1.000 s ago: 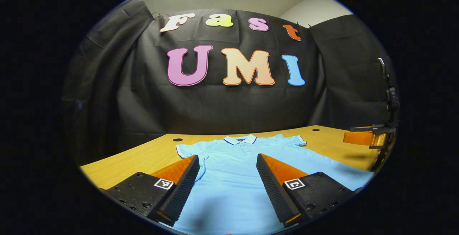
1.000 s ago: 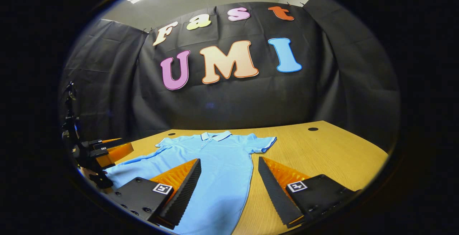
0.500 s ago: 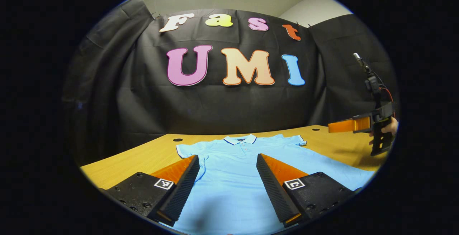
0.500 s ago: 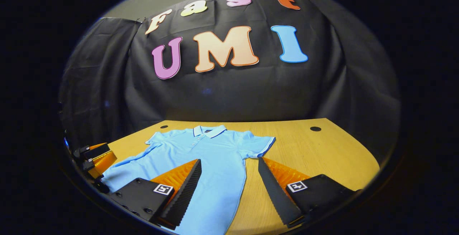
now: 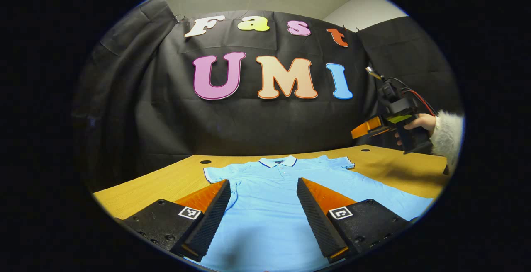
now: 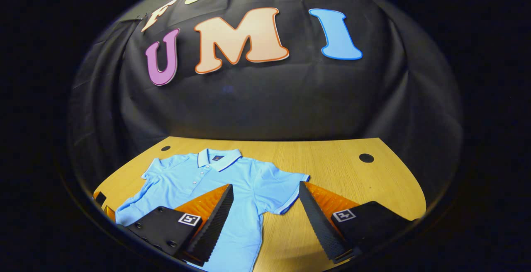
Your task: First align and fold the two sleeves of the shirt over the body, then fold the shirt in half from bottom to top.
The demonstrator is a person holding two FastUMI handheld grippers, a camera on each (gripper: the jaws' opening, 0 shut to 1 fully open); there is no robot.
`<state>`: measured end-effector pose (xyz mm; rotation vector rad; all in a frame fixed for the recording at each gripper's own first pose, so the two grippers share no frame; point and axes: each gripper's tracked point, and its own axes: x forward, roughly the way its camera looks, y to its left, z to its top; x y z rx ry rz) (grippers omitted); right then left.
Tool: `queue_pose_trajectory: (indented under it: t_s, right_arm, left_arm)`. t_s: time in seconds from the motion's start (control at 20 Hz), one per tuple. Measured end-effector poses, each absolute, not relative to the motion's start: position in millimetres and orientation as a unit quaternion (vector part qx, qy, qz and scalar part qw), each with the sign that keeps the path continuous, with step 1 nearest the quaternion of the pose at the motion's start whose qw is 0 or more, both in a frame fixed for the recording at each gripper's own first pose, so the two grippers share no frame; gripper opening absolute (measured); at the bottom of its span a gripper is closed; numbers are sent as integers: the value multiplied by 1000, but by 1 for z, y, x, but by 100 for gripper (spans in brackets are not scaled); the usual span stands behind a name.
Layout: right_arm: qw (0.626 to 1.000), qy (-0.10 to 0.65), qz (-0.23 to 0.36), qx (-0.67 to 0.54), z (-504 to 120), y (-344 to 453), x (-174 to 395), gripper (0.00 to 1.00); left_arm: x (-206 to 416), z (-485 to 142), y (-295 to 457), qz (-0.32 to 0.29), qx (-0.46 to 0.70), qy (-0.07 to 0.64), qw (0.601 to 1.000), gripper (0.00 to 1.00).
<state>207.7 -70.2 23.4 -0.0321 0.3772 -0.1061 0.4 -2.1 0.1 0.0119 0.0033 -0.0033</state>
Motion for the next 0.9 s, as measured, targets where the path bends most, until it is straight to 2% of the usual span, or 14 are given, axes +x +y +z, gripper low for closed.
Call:
queue_pose_trajectory:
  t_s: [0.3,0.45,0.7,0.75,0.9]
  right_arm:
    - [963,241,-113,-43,-31,-120,266,96]
    - [955,264,-132,-23,-62,-134,281,99]
    - [950,273,-151,0,-85,-154,292,99]
    - [950,272,-151,1,-87,-154,293,96]
    - [951,273,-145,12,-93,-150,297,97]
  left_arm:
    - [0,1,-1,-2,6,2,1000,95]
    - [0,0,-1,-2,6,2,1000,95]
    - [0,0,-1,-2,6,1,1000,95]
    - [0,0,-1,-2,6,1,1000,95]
    - [0,-1,-2,-2,6,1,1000,96]
